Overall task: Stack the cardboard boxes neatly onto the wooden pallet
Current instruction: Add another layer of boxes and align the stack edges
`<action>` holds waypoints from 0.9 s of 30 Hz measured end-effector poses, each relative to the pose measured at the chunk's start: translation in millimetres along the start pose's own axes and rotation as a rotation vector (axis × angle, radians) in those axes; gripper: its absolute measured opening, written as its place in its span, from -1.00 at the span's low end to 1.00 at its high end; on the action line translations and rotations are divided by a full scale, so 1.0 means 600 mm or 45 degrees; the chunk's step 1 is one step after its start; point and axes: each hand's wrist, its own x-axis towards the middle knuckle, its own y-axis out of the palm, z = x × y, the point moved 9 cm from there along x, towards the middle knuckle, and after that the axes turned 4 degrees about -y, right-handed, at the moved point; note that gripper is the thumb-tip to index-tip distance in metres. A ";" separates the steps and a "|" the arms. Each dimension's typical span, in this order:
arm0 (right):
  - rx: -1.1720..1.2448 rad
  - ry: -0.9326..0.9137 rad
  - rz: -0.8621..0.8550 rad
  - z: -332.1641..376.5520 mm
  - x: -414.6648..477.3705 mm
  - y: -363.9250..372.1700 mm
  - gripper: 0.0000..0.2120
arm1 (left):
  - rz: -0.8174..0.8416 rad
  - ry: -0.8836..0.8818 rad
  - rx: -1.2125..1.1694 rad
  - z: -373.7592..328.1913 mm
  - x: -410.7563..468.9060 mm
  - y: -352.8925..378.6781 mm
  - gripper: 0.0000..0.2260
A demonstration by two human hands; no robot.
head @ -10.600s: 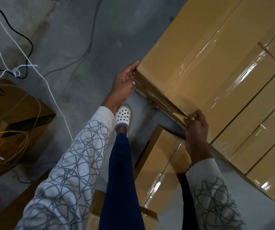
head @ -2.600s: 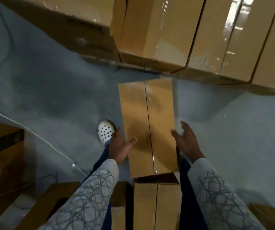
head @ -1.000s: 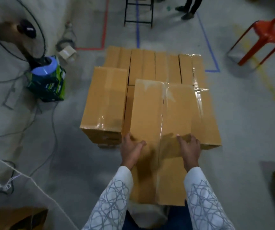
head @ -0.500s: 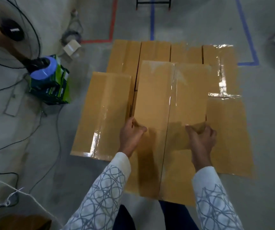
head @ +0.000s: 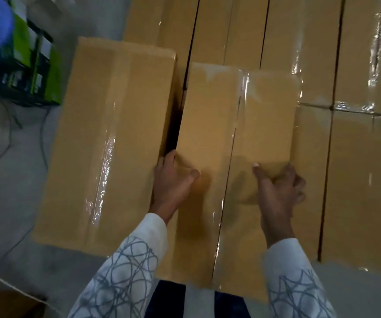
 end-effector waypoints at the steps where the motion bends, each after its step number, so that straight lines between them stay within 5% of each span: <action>1: -0.010 -0.005 0.004 -0.007 0.005 0.003 -0.13 | 0.012 -0.003 0.005 0.008 0.006 0.004 -0.23; 19: 0.011 -0.026 0.036 0.007 -0.023 0.036 -0.09 | -0.013 -0.020 0.107 0.014 0.001 -0.037 -0.22; 27: -0.081 -0.071 0.110 -0.001 -0.030 0.064 -0.04 | -0.297 0.247 0.446 -0.012 0.001 -0.075 -0.57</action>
